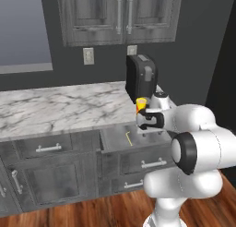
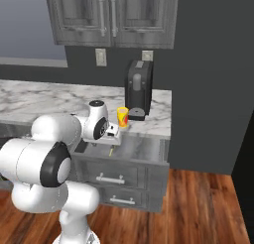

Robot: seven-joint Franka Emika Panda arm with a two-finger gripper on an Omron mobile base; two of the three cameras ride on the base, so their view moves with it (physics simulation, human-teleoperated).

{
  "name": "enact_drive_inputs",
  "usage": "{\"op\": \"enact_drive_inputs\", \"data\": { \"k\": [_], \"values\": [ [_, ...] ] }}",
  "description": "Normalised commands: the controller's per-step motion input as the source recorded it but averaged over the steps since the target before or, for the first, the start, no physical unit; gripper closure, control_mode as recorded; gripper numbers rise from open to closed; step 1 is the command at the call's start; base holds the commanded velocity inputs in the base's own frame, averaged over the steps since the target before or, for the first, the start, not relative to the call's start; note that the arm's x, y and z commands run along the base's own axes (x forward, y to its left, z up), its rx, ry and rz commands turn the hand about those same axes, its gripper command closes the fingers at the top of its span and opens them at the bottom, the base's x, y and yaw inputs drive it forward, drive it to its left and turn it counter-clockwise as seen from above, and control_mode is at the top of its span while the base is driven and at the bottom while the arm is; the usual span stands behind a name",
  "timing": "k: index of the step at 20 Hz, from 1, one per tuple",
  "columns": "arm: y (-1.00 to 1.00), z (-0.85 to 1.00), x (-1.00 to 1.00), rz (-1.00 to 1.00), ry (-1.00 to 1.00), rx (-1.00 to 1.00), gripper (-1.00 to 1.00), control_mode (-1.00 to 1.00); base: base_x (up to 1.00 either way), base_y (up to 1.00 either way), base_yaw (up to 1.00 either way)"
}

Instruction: Pick up the straw from the right drawer and put it inside the smoothie cup.

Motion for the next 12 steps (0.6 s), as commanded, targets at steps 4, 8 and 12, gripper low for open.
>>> {"op": "enact_drive_inputs", "data": {
  "k": [4, 8, 12],
  "values": [
    [0.0, -0.36, 0.24, 0.0, 0.0, 0.0, -1.0, -1.0, 0.0, 0.0, 0.0],
    [0.0, -0.27, 0.22, 0.0, 0.0, 0.0, -1.0, -1.0, 0.0, 0.0, 0.0],
    [0.0, -0.29, 0.24, 0.0, 0.0, 0.0, -1.0, -1.0, 0.0, 0.0, 0.0]
  ]
}}
